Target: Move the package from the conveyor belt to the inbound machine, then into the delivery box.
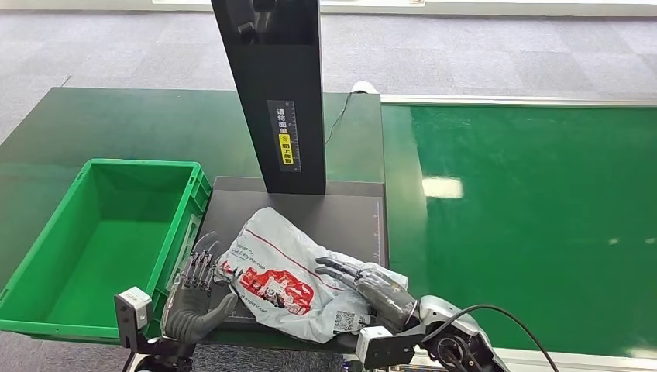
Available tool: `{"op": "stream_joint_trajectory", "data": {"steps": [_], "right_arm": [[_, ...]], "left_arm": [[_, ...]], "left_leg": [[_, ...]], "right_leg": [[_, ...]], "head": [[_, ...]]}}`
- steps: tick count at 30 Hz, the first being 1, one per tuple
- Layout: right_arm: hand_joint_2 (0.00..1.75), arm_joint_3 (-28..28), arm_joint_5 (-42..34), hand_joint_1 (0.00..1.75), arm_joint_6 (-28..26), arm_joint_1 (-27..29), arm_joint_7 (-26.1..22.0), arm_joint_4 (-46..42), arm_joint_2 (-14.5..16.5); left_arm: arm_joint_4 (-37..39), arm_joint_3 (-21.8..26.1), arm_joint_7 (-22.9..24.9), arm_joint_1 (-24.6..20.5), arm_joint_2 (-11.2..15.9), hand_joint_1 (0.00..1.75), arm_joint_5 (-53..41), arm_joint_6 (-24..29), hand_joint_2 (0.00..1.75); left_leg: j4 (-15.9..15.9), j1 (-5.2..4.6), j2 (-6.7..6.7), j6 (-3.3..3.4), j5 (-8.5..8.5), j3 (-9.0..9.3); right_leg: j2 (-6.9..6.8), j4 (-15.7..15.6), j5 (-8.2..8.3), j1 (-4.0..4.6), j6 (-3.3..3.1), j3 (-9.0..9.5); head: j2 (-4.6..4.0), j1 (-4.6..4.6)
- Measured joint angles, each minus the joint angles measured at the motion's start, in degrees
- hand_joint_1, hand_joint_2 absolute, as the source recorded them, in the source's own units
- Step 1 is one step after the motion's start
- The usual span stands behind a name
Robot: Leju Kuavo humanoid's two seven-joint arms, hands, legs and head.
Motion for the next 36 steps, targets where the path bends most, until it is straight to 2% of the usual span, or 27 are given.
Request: {"op": "stream_joint_trajectory", "data": {"steps": [5,10,12,16,18,21,26,29,32,33,36], "right_arm": [[1.75,-0.2,-1.4,0.00,0.4,0.9,-0.5,-0.9,-0.2],[1.75,-2.1,-12.6,0.00,2.7,1.4,-1.3,-3.2,0.9],[1.75,-3.3,-17.4,0.00,4.0,1.7,-1.2,-4.4,1.6],[0.00,-6.3,-21.1,0.00,3.8,2.6,-0.7,-6.3,2.9],[0.00,-7.6,-20.8,0.00,2.6,2.8,-0.8,-6.7,3.5],[0.00,-8.7,-20.6,0.00,1.1,2.8,-1.0,-6.8,4.2],[0.00,-10.0,-22.1,0.00,-0.3,2.3,-0.6,-6.8,5.1],[0.00,-10.7,-22.8,0.00,-0.8,1.9,-0.2,-6.8,5.6],[0.00,-11.1,-23.0,0.00,-1.0,1.8,0.0,-6.8,5.8],[0.00,-11.3,-23.1,0.00,-1.2,1.8,0.0,-6.9,5.9],[0.00,-11.7,-23.2,0.00,-2.4,1.9,0.0,-7.0,6.1]], "left_arm": [[-0.9,0.1,-1.0,0.1,-0.1,0.00,-2.5,3.8,1.75],[-2.6,0.1,-2.6,0.2,-1.0,0.00,-9.3,12.4,1.75],[-3.4,-0.3,-4.1,0.3,-1.3,0.00,-15.3,18.1,1.75],[-5.5,-2.7,-5.5,0.7,-1.5,0.00,-33.0,30.7,1.75],[-6.3,-5.0,-4.4,0.7,-1.5,0.00,-39.3,32.7,1.75],[-6.6,-8.5,-0.9,0.1,-1.3,0.00,-46.2,32.1,1.75],[-3.1,-13.8,6.2,-3.4,0.0,0.00,-51.8,25.8,1.75],[1.0,-15.9,7.8,-5.7,0.5,0.00,-51.3,22.7,1.75],[4.0,-17.1,8.4,-7.4,0.7,0.00,-51.5,22.1,0.44],[5.0,-17.5,9.1,-8.0,0.8,0.00,-52.2,21.8,0.44],[8.6,-18.6,12.1,-10.4,1.1,0.00,-55.2,20.3,1.75]], "left_leg": [[0.0,0.00,0.00,0.00,0.00,0.00],[0.0,0.00,0.00,0.00,0.00,0.01],[0.0,0.00,-0.01,0.00,0.00,0.01],[0.0,-0.01,-0.01,0.00,0.00,0.00],[0.0,-0.01,-0.01,0.01,0.00,0.00],[0.0,-0.01,0.00,0.01,-0.01,0.01],[0.0,-0.01,-0.01,0.01,0.00,0.03],[0.0,0.00,0.00,0.00,0.01,0.04],[0.0,0.00,-0.01,0.00,0.01,0.02],[0.0,-0.01,-0.01,0.00,0.01,0.01],[0.0,-0.01,-0.01,0.01,0.01,0.00]], "right_leg": [[0.00,0.0,0.00,0.00,0.00,0.00],[0.00,0.0,0.00,0.00,0.00,0.00],[0.00,0.0,0.00,0.00,0.00,-0.01],[0.00,0.0,0.00,-0.01,0.00,0.00],[0.00,0.0,0.00,-0.02,0.01,0.00],[0.00,0.0,0.00,-0.02,0.01,0.00],[0.00,0.0,0.01,-0.01,0.00,0.01],[0.00,0.0,0.02,-0.01,0.00,0.01],[0.00,0.0,0.01,-0.01,0.00,0.00],[0.00,0.0,0.01,-0.01,0.00,-0.01],[0.00,0.0,0.01,-0.02,0.00,-0.03]], "head": [[0.00,0.00],[0.00,0.00],[0.00,0.00],[0.00,0.00],[0.00,0.00],[0.00,0.00],[0.00,-0.01],[0.00,-0.01],[0.00,-0.01],[0.00,-0.01],[0.00,0.00]]}}
